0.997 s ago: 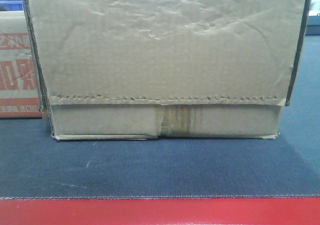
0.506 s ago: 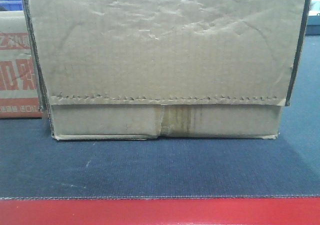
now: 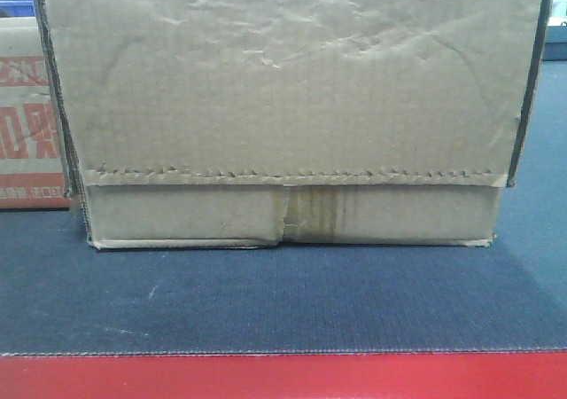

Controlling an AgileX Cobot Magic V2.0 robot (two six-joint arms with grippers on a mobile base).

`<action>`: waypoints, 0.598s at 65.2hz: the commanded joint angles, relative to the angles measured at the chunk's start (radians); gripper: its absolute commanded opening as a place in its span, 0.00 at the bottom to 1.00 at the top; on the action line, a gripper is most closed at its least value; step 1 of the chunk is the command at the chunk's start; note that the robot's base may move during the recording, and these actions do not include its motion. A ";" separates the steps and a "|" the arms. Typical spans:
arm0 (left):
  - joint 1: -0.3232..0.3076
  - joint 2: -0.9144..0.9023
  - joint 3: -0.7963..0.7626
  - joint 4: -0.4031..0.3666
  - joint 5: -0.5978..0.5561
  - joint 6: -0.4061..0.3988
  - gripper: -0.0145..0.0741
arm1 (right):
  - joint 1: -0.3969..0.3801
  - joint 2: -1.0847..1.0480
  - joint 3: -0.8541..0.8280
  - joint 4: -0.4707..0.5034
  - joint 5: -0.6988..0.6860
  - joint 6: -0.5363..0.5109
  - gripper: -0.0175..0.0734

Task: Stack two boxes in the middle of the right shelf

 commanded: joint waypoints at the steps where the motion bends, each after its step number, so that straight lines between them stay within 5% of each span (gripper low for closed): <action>1: -0.003 0.033 -0.168 0.018 0.077 0.004 0.04 | -0.002 0.008 -0.147 0.004 0.056 -0.002 0.01; 14: -0.005 0.260 -0.558 0.018 0.475 0.004 0.10 | -0.002 0.238 -0.478 -0.001 0.255 -0.002 0.07; 25: -0.013 0.497 -0.798 0.021 0.710 0.004 0.39 | -0.002 0.465 -0.656 -0.001 0.326 -0.002 0.40; 39: -0.088 0.640 -0.861 0.055 0.724 0.004 0.70 | -0.002 0.666 -0.711 -0.001 0.318 -0.002 0.82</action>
